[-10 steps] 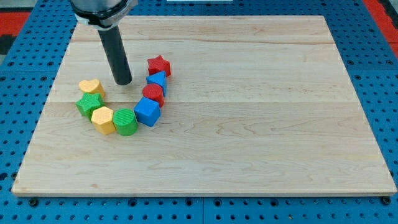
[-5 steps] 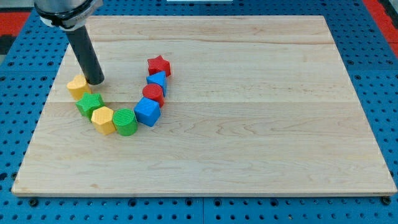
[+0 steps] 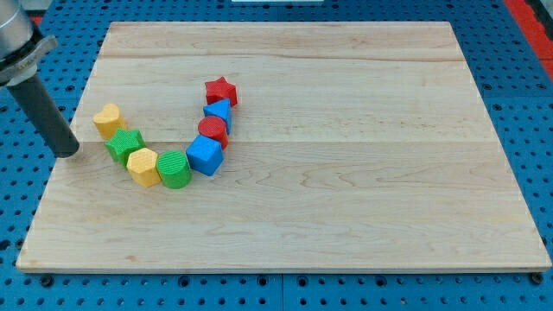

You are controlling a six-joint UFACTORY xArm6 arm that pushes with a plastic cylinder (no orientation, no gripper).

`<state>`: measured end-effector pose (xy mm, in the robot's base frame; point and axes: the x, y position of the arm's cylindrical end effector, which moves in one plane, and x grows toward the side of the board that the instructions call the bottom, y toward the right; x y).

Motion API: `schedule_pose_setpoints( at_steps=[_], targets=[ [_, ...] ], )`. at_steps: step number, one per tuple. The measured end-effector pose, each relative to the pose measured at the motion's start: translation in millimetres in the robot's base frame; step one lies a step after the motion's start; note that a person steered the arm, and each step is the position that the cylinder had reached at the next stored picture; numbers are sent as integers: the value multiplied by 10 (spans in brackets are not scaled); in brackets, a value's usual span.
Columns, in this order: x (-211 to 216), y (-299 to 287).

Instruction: Push the yellow heart towards the red circle

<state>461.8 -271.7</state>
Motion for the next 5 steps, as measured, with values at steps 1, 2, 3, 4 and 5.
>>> schedule_pose_setpoints(
  at_steps=[1,2,3,4,5],
  targets=[
    [-184,0],
    [-468,120],
    [-498,360],
    [-348,171],
    [-313,199]
  ],
)
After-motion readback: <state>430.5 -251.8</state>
